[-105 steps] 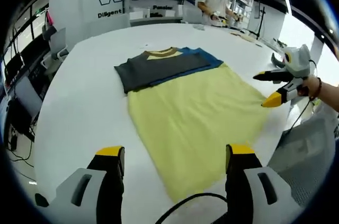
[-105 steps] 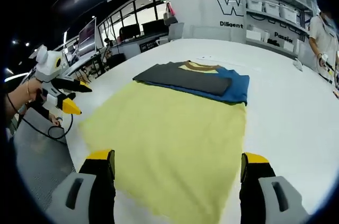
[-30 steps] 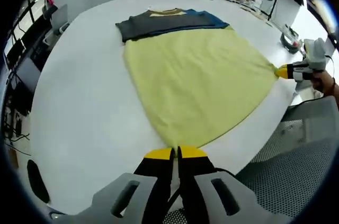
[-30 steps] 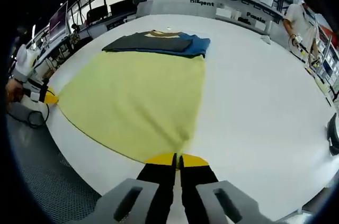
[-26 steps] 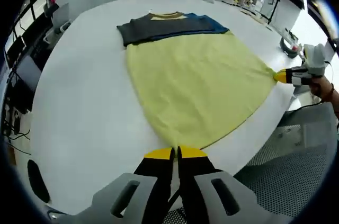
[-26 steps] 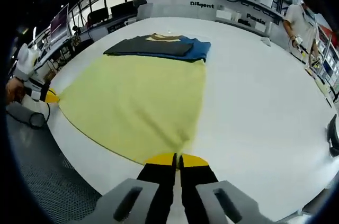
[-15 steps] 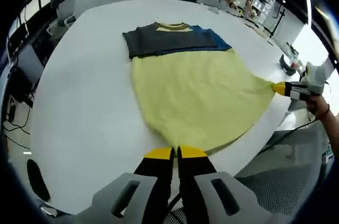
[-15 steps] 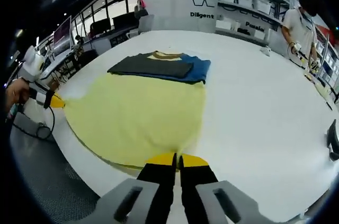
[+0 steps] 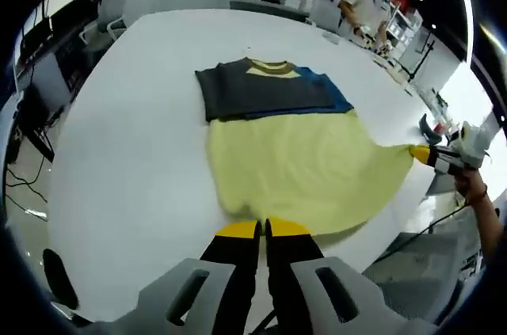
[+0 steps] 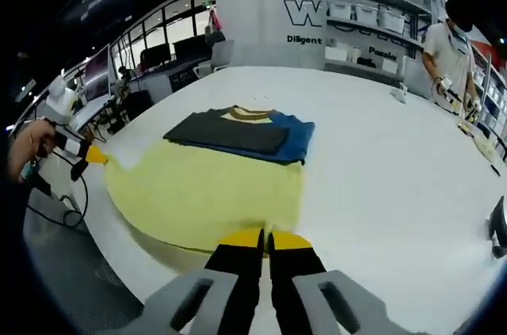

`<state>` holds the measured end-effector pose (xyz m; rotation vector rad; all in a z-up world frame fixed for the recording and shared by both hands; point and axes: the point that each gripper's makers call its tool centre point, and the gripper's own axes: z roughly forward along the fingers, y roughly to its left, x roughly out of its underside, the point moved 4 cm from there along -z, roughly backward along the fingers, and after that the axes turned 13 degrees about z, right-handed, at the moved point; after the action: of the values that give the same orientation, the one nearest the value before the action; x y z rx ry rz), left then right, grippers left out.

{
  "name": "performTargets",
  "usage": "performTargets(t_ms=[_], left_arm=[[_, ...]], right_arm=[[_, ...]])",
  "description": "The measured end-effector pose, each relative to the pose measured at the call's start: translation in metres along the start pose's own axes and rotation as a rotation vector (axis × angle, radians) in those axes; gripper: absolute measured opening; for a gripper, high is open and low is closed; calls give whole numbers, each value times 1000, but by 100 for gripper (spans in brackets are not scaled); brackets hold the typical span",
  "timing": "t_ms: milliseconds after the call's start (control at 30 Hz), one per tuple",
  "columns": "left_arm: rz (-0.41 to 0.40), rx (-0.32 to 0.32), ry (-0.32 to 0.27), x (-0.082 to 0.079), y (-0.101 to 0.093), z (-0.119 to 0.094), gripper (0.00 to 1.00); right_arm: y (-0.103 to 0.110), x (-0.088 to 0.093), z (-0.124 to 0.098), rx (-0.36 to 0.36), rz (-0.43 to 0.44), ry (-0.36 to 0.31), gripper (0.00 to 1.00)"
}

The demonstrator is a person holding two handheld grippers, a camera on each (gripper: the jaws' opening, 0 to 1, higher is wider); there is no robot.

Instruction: Fold the garment on the visible template until the final outline fits inside the template.

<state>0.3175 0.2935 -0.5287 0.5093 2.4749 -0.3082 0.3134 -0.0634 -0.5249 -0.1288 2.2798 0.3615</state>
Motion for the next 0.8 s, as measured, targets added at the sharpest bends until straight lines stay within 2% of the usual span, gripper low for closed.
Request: performTargets(t_ms=[267, 500, 800], left_arm=[[7, -17, -15, -21, 5, -1, 3], [5, -24, -11, -33, 13, 2, 3], [-28, -61, -63, -60, 33, 8, 2]], right_arm=[[2, -27, 5, -12, -54, -22, 0], [3, -43, 13, -13, -70, -34, 0], [-5, -67, 31, 1, -92, -36, 0]])
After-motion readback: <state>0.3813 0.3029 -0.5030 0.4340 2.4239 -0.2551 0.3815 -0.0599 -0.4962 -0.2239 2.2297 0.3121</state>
